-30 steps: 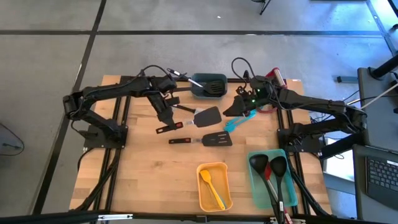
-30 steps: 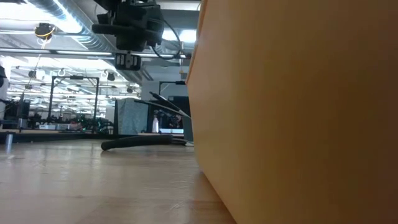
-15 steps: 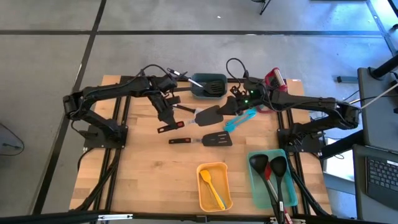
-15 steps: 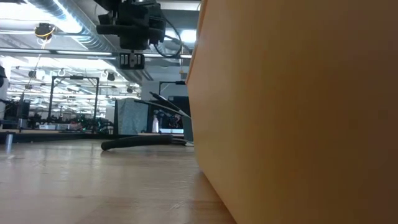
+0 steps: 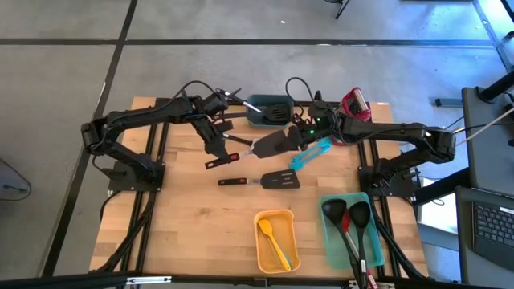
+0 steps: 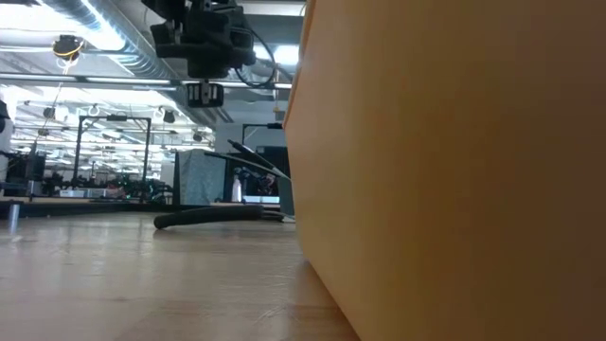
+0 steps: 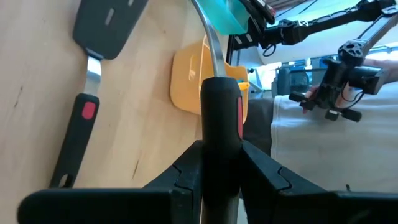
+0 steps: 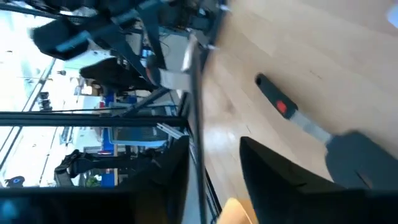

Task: Pick & Place Kitchen Items
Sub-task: Put the large black spatula into the blue bin

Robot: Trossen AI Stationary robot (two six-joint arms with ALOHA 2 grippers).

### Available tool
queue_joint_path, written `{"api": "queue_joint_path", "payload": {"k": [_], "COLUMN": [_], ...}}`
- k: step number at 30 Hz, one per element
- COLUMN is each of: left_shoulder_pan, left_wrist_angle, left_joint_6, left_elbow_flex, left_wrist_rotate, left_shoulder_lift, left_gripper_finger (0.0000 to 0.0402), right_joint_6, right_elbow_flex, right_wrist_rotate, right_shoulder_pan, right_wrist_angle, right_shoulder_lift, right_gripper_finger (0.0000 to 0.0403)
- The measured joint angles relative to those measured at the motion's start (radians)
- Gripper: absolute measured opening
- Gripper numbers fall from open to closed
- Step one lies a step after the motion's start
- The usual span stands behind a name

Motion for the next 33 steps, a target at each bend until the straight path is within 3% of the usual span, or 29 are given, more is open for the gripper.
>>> {"api": "queue_joint_path", "payload": {"k": [5,12,20,28,33], "left_shoulder_pan": [-0.002,-0.002,-0.003,-0.002,0.005], "left_wrist_angle": [-0.004,-0.004,0.001,-0.001,0.006], "left_joint_6": [0.0,0.003,0.011,0.01,0.02], "left_elbow_flex": [0.0,0.0,0.0,0.0,0.0], "left_wrist_rotate": [0.005,0.001,-0.01,-0.026,-0.066], "left_shoulder_lift": [0.0,0.0,0.0,0.0,0.0], "left_gripper_finger": [0.007,0.007,0.007,0.0072,0.0107], "right_joint_6": [0.001,0.016,0.015,0.031,0.087], "right_elbow_flex": [0.0,0.0,0.0,0.0,0.0], "right_wrist_rotate": [0.015,0.014,0.03,0.075,0.139], "right_shoulder_pan": [0.0,-0.002,-0.002,-0.002,0.015], "right_wrist_angle": [0.096,0.09,0.075,0.066,0.061], "right_shoulder_lift": [0.0,0.0,0.0,0.0,0.0], "right_gripper_finger": [0.0121,0.0108,0.0011,0.0005,0.0003]}}
